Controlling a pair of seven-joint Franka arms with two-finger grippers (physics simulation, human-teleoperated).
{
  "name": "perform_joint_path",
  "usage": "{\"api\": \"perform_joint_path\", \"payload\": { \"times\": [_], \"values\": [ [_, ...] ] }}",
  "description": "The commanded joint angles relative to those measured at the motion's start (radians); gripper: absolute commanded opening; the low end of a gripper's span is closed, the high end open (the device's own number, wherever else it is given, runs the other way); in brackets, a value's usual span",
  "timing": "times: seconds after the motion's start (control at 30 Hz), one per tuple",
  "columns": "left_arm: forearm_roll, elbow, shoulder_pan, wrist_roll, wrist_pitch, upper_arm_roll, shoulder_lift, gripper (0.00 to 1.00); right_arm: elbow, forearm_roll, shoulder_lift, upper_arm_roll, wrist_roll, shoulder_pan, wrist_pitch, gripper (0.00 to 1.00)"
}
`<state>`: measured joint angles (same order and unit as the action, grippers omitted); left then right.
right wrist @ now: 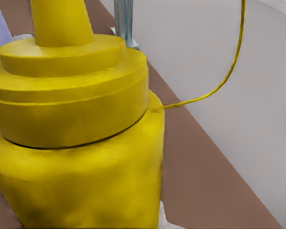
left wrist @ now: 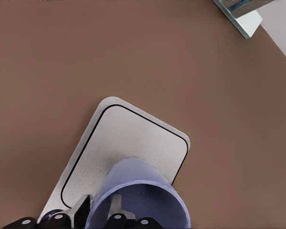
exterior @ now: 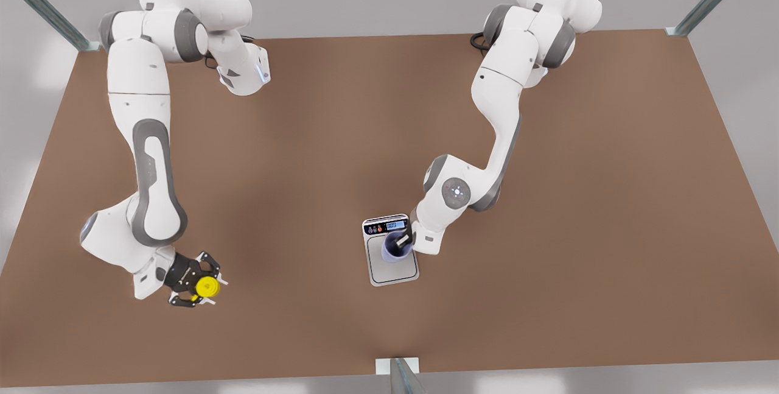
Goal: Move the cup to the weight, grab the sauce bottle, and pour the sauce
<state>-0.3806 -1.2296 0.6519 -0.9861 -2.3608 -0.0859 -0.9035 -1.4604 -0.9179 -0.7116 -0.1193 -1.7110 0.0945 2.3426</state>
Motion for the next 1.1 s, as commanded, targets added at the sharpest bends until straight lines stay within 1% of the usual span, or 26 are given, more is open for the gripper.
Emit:
{"api": "perform_joint_path", "payload": {
  "times": [0.0,0.03,0.07,0.13,0.23,0.3,0.33,0.43,0.47,0.5,0.53,0.57,0.6,0.63,0.67,0.7,0.73,0.77,0.8,0.83,0.87,0.9,0.93,0.97,1.0,1.07],
  "values": [
    [0.016,-0.001,0.000,0.000,-0.002,0.000,0.000,0.94,0.000,0.001,-0.002,-0.023,0.008,0.031,0.012,0.59],
    [0.016,-0.001,0.000,0.000,-0.002,0.000,0.000,0.96,0.000,0.001,-0.003,-0.112,0.057,0.138,0.027,0.59],
    [0.016,0.001,0.000,0.001,-0.002,0.000,0.000,1.00,0.000,0.020,-0.003,-0.160,0.126,0.205,0.027,0.59],
    [0.016,0.001,0.000,0.000,0.000,0.000,0.002,1.00,0.012,0.292,0.000,-0.155,0.385,0.237,0.064,0.59],
    [0.012,0.001,0.000,-0.003,0.006,0.000,0.014,1.00,0.014,0.543,-0.002,-0.155,0.695,0.332,0.124,0.59],
    [0.009,-0.001,0.000,-0.006,0.012,0.000,0.035,1.00,0.014,0.648,-0.002,-0.155,0.829,0.379,0.139,0.59],
    [0.009,-0.001,0.000,-0.022,0.014,0.000,0.046,1.00,0.012,0.657,0.000,-0.155,0.831,0.393,0.141,0.59],
    [0.009,-0.004,-0.002,-0.020,0.090,-0.006,0.089,1.00,0.009,0.755,-0.002,-0.158,0.870,0.439,0.169,0.59],
    [0.016,-0.014,-0.009,0.023,0.167,-0.035,0.130,1.00,0.009,0.813,0.000,-0.160,0.890,0.456,0.169,0.59],
    [0.012,-0.014,-0.012,0.098,0.291,-0.086,0.173,1.00,0.009,0.856,-0.002,-0.161,0.932,0.476,0.167,0.59],
    [0.002,-0.039,-0.015,0.239,0.409,-0.161,0.228,1.00,0.009,0.919,-0.002,-0.161,0.982,0.485,0.167,0.59],
    [-0.041,-0.144,-0.014,0.406,0.423,-0.227,0.304,1.00,0.009,0.949,-0.005,-0.165,0.990,0.513,0.164,0.59],
    [-0.041,-0.224,-0.015,0.585,0.458,-0.317,0.366,1.00,0.009,1.017,-0.009,-0.178,0.990,0.545,0.164,0.59],
    [-0.040,-0.225,-0.014,0.821,0.590,-0.461,0.383,1.00,0.015,1.097,-0.012,-0.180,0.990,0.565,0.161,0.59],
    [-0.040,-0.226,-0.012,0.984,0.638,-0.563,0.393,1.00,0.057,1.215,-0.020,-0.177,0.989,0.580,0.150,0.59],
    [-0.037,-0.226,-0.012,1.058,0.650,-0.617,0.391,1.00,0.057,1.258,-0.023,-0.177,0.987,0.606,0.150,0.59],
    [-0.029,-0.226,-0.015,1.086,0.652,-0.641,0.396,1.00,0.089,1.317,-0.034,-0.172,0.985,0.614,0.097,0.59],
    [-0.021,-0.229,-0.028,1.089,0.653,-0.635,0.425,1.00,0.109,1.341,-0.057,-0.171,0.985,0.640,0.054,0.59],
    [0.006,-0.251,-0.105,1.089,0.655,-0.565,0.486,1.00,0.150,1.344,-0.083,-0.171,0.984,0.657,0.017,0.59],
    [0.107,-0.268,-0.266,1.071,0.660,-0.377,0.575,1.00,0.189,1.344,-0.106,-0.171,0.978,0.666,-0.014,0.59],
    [0.244,-0.297,-0.392,1.067,0.652,-0.209,0.639,1.00,0.212,1.361,-0.123,-0.171,0.976,0.677,-0.017,0.59],
    [0.328,-0.346,-0.532,1.017,0.634,-0.019,0.699,1.00,0.238,1.377,-0.147,-0.171,0.976,0.689,-0.025,0.59],
    [0.374,-0.381,-0.581,0.972,0.632,0.071,0.733,1.00,0.270,1.377,-0.166,-0.171,0.969,0.691,-0.049,0.59],
    [0.373,-0.386,-0.580,0.968,0.650,0.071,0.753,1.00,0.273,1.395,-0.173,-0.171,0.962,0.700,-0.058,0.59],
    [0.371,-0.384,-0.580,0.969,0.647,0.069,0.759,1.00,0.273,1.461,-0.175,-0.169,0.962,0.702,-0.060,0.59],
    [0.371,-0.383,-0.580,0.969,0.646,0.055,0.767,1.00,0.272,1.496,-0.177,-0.169,0.953,0.714,-0.060,0.59]
  ]
}}
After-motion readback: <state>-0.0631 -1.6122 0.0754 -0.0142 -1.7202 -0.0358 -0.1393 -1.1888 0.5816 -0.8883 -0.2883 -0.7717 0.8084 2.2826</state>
